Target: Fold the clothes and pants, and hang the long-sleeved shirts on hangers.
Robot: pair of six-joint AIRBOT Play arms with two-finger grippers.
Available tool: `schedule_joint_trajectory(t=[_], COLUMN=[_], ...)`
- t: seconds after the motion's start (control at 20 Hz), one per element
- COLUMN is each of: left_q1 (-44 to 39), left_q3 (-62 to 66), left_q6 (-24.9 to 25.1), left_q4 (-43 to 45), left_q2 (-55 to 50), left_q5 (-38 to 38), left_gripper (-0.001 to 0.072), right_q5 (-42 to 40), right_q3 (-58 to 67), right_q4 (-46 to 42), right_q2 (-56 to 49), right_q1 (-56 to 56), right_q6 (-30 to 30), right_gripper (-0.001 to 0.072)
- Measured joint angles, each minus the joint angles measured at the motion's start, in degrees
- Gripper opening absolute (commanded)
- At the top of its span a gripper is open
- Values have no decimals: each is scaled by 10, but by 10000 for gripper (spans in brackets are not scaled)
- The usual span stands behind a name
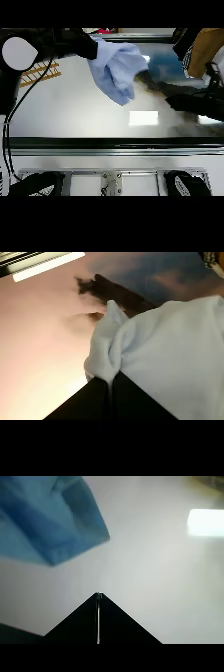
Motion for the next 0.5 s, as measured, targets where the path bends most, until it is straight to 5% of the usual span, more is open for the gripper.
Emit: schedule_joint_trajectory(t=[0.45,0.5], left_q1=[-76,-89], left_q3=[15,20], left_q6=[-5,-7], left_q4=[-26,-32], left_q2=[-70,-85], left_q5=[14,14], left_gripper=[6,159], right_q5=[-26,-26], right_q3=[20,20], right_q4=[-13,-14], right_q2=[-1,-1], right_q1=[-91,-93], right_q6=[-3,-4], right_gripper=[24,24])
